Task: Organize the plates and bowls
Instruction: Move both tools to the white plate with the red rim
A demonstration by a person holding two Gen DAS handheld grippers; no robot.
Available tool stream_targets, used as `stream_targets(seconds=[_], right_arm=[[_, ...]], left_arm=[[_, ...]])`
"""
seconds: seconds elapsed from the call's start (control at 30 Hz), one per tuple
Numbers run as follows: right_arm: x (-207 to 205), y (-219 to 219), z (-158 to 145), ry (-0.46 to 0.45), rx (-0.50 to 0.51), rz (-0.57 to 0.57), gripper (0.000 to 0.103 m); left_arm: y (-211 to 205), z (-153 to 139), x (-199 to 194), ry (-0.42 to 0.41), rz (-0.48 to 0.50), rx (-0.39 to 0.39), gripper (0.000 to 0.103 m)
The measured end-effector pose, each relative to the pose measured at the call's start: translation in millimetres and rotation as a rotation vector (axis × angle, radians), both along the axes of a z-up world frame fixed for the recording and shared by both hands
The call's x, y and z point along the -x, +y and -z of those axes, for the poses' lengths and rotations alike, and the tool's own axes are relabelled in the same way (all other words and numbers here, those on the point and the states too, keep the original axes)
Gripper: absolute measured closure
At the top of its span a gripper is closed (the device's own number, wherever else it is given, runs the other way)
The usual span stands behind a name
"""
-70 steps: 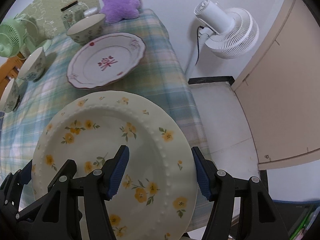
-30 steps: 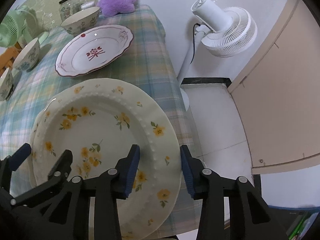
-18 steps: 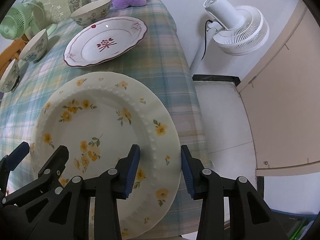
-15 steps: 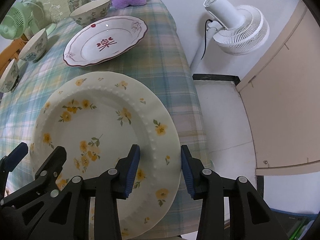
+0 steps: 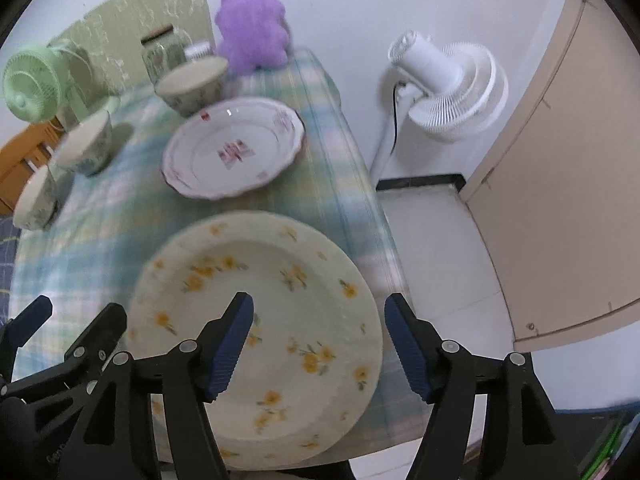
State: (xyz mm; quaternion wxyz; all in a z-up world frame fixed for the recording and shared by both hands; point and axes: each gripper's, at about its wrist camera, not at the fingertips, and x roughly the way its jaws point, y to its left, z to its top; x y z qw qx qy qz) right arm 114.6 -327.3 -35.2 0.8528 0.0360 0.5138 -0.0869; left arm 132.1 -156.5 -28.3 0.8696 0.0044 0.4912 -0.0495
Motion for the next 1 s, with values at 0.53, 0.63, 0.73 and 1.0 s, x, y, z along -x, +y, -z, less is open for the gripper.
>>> stream_targets(seconds=[0.53,0.63,0.73,1.0], right_arm=[[-77.2,-0.2,-19.1,-0.099,-0.047,-0.054,0.031],[-97.6,-7.0,-15.0,-0.108,-0.06,-0.072,0.031],[-116.8,-14.0,-12.4,-0.114,-0.077,-0.092,0.031],[-164.6,-27.4,-2.6,-0.125,-0.084,-0.132,0.031]], left_arm=[[2.7,-10.0,-69.1,-0.048,-0.059,-0.011,0.001],[-4.3,-9.0,-86.0,-0.059,-0.075,-0.022,0.001],[-8.8,-6.9,-102.4,-0.064,-0.106,-0.017,0.001],[-23.6,9.2,-143.3,-0.064,-0.148,-0.038,0.003]])
